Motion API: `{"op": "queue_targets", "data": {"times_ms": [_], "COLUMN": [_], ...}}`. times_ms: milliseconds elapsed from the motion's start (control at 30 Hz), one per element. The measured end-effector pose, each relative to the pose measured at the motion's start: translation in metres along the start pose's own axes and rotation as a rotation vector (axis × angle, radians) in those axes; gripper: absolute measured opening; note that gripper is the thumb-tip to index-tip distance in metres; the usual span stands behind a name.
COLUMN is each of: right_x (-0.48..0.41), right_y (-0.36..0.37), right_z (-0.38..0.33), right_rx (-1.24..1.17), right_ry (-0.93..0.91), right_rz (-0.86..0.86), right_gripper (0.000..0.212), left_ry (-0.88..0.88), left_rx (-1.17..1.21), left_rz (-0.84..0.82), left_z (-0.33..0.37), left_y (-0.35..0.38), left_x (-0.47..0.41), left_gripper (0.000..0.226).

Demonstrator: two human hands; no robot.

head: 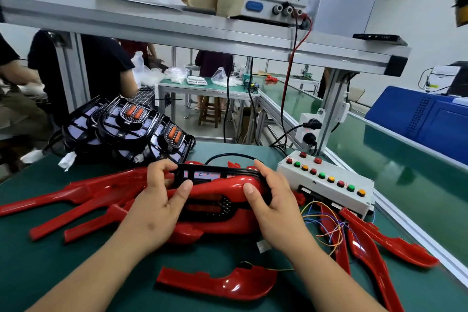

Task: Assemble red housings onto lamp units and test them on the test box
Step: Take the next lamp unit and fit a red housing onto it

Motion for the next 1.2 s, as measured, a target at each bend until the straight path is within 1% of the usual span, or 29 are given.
{"op": "queue_targets", "data": {"times_ms": [100, 167, 200, 300, 333, 400, 500, 567, 733, 967, 1133, 1200], "right_x": [-0.003, -0.004, -0.004, -0.002, -0.001, -0.001, 0.002, 0.003, 0.002, 0.002, 0.002, 0.002], "right_y": [0.002, 0.001, 0.001, 0.001, 0.001, 0.001, 0.003, 0.004, 0.003, 0.005, 0.005, 0.005], "right_z": [0.005, 0.005, 0.005, 0.004, 0.004, 0.002, 0.0, 0.0, 0.002, 0.005, 0.007, 0.008], "right_rx": [-0.004, -0.009, -0.013, -0.046, -0.062, -0.089, -0.097, -0.113, -0.093, -0.173, -0.187, -0.209], "right_ry": [0.016, 0.013, 0.009, -0.01, -0.017, -0.034, -0.052, -0.054, -0.075, -0.048, -0.038, -0.01], "right_rz": [-0.031, -0.042, -0.048, -0.072, -0.079, -0.09, -0.11, -0.117, -0.097, -0.126, -0.131, -0.136], "right_gripper": [0.058, 0.06, 0.061, 0.073, 0.075, 0.071, 0.055, 0.046, 0.053, 0.048, 0.05, 0.052], "left_ry": [0.173, 0.216, 0.225, 0.302, 0.336, 0.375, 0.386, 0.409, 0.439, 0.488, 0.505, 0.47], "left_rx": [-0.14, -0.185, -0.201, -0.202, -0.205, -0.23, -0.243, -0.251, -0.239, -0.228, -0.22, -0.181], "left_rz": [-0.047, -0.108, -0.112, -0.034, 0.002, 0.038, 0.043, 0.047, 0.132, 0.136, 0.17, 0.205], "left_z": [-0.003, -0.005, -0.004, 0.001, 0.003, 0.004, 0.007, 0.012, 0.017, 0.012, 0.011, 0.009], "left_y": [-0.002, -0.002, -0.002, -0.006, -0.01, -0.014, -0.01, -0.006, -0.007, -0.005, -0.001, 0.0], "left_x": [-0.005, -0.006, -0.006, -0.01, -0.011, -0.014, -0.016, -0.017, -0.015, -0.014, -0.014, -0.015], "left_gripper": [0.026, 0.02, 0.019, 0.014, 0.015, 0.022, 0.036, 0.038, 0.037, 0.035, 0.034, 0.04]}}
Point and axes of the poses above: each hand's wrist, its own x-axis away from the middle knuckle, its own y-axis out of the palm, z = x × y, the point moved 4 cm from there along -x, towards the middle knuckle, and after that the axes turned 13 degrees about y, right-handed, at the moved point
